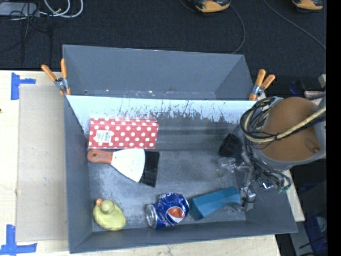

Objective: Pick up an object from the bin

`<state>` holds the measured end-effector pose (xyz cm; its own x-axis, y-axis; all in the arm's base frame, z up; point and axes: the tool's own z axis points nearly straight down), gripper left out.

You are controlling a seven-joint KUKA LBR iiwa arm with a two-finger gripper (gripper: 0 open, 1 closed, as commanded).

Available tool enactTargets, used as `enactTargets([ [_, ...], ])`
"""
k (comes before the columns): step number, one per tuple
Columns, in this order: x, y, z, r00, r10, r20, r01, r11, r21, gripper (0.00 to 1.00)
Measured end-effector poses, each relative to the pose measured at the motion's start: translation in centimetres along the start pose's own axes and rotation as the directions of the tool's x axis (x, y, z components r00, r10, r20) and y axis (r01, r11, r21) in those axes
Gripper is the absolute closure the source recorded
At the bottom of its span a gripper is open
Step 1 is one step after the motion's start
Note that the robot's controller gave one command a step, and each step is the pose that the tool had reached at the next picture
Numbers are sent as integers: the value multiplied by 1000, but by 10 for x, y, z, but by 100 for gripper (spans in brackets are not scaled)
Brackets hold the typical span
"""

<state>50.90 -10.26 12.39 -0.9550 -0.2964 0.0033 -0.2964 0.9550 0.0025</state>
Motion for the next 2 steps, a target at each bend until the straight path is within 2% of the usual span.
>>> enactTargets([
  [1, -8, -1, 22, 969, 247, -6, -247, 969, -1, 0],
  [2, 1, 25, 55, 983, 186, -3, -186, 983, -1, 0],
])
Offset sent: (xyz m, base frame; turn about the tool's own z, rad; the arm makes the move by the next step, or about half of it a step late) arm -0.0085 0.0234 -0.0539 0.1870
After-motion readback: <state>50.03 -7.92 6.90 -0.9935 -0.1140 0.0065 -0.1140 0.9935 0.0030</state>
